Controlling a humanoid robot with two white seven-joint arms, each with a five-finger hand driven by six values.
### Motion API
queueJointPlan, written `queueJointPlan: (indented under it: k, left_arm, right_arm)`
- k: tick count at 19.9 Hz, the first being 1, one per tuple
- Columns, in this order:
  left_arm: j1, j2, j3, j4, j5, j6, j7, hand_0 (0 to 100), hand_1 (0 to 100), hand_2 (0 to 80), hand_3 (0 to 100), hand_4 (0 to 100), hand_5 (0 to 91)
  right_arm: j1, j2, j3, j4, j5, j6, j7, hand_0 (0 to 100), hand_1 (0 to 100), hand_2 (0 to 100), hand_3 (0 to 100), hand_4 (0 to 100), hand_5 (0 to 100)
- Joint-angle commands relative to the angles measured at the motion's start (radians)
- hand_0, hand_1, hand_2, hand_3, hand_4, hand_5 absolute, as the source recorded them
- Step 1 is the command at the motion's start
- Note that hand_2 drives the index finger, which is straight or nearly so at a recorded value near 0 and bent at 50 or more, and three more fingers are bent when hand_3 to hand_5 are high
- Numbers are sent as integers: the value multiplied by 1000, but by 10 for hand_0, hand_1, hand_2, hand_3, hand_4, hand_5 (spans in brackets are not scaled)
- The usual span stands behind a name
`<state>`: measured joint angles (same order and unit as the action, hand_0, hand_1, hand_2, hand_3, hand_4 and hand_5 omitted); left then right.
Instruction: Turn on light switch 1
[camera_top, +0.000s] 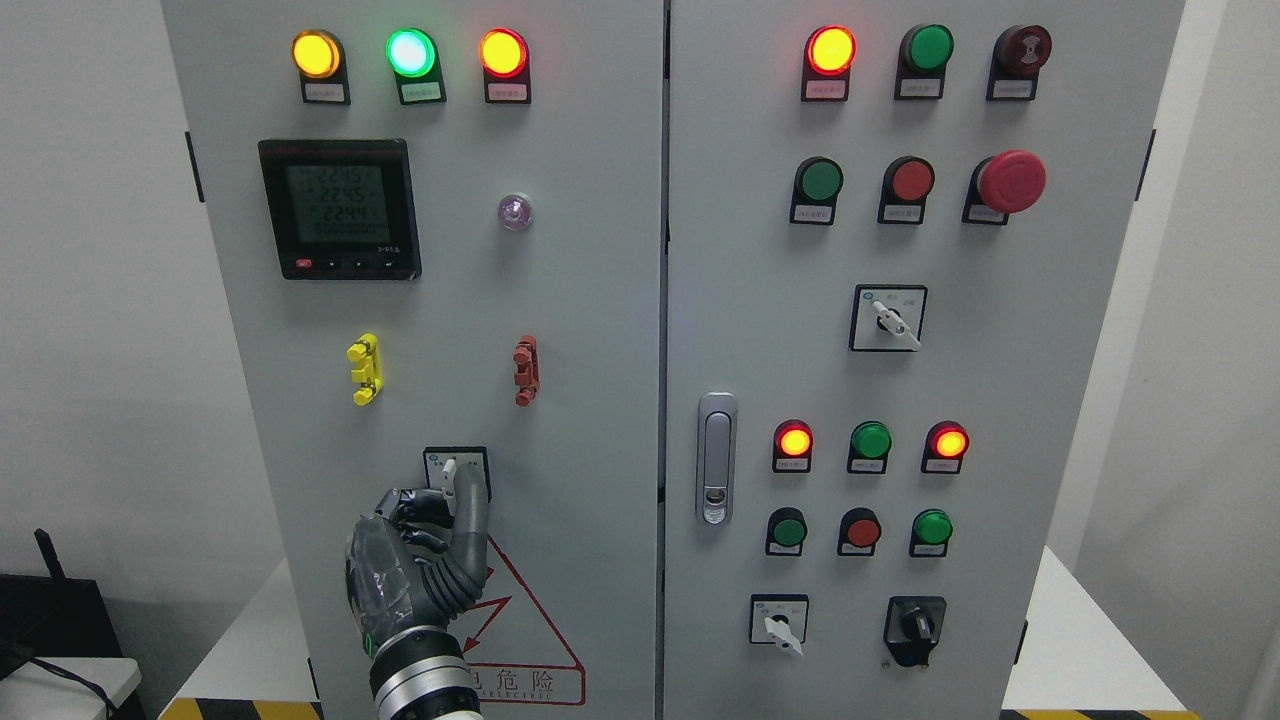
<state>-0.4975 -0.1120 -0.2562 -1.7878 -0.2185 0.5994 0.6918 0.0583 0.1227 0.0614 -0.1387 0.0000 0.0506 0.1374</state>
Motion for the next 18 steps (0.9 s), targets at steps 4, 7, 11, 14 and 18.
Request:
queueJointPlan:
  k: [4,7,11,14,18]
  left_arm:
    - [-7,0,-3,4,-1,6,0,310,334,584,734,805,772]
    - [-7,0,-3,4,-1,8,0,326,328,585,733,806,772]
    - [-7,0,-3,4,-1,10,0,347,325,588,733,805,771]
    - [-7,0,-3,4,1,11,0,375,316,593,734,807,771]
    - [-7,0,-3,4,1,11,-1,404,302,603,739,810,779]
  right_arm:
    - [0,0,0,1,-18,0,-1,120,389,0,0,0,0]
    - [0,0,0,-1,-17,0,1,120,389,0,0,0,0]
    - [0,0,0,1,-17,0,-1,120,389,0,0,0,0]
    - [0,0,0,-1,-18,0,-1,120,389,0,0,0,0]
    - [0,0,0,-1,-18,0,-1,120,389,0,0,0,0]
